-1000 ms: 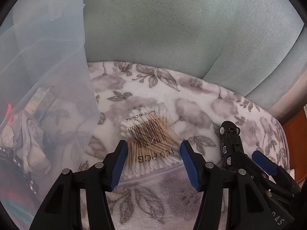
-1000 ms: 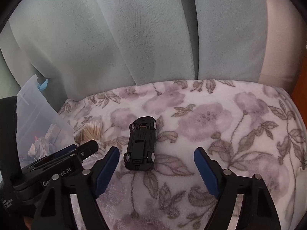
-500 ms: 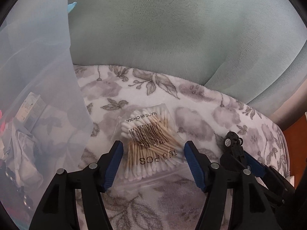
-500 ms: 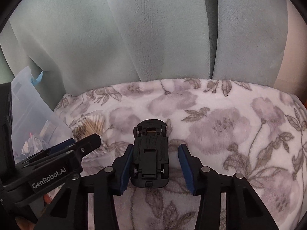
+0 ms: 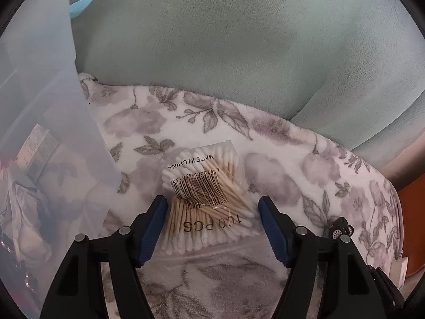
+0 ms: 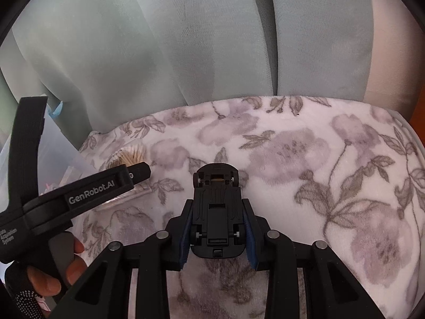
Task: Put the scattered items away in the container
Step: 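Lift the swab pack with the left tool while the right tool lifts the toy car toward the box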
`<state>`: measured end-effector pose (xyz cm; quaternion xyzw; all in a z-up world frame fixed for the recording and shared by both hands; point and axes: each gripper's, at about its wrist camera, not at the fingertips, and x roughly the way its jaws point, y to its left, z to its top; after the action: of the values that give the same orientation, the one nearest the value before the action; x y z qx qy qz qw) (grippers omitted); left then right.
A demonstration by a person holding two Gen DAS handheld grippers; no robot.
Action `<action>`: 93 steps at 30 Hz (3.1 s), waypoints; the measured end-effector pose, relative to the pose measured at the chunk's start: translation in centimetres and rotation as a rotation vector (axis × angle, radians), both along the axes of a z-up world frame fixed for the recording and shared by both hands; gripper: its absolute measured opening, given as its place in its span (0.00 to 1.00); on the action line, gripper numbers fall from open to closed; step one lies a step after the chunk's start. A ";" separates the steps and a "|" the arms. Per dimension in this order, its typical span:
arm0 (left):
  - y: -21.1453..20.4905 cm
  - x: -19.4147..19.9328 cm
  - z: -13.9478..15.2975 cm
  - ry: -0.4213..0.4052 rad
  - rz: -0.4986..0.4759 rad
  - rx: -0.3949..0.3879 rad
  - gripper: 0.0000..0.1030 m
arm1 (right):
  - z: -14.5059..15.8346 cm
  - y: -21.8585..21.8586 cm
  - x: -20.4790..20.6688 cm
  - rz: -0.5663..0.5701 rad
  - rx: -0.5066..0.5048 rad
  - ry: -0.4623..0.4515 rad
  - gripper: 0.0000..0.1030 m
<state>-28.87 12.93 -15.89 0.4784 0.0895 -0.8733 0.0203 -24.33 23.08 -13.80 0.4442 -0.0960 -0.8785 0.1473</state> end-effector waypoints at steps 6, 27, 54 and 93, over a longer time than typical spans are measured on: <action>1.5 0.0 0.2 0.007 0.010 -0.031 0.62 | 0.1 0.8 1.3 -0.021 -0.018 -0.017 0.35; -2.3 12.3 0.9 -0.093 -0.088 -0.081 0.60 | 0.8 3.4 10.4 -0.171 -0.093 -0.143 0.35; -1.6 22.8 14.2 0.096 -0.204 -0.036 0.57 | 14.4 3.3 21.6 -0.233 -0.132 0.066 0.35; -9.2 29.7 29.4 0.520 -0.151 0.078 0.57 | 29.7 -1.9 29.0 -0.189 -0.117 0.481 0.35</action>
<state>0.80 3.74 13.54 0.2436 0.0895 -0.9618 -0.0871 4.62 21.13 15.87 0.2023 -0.1499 -0.9617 0.1086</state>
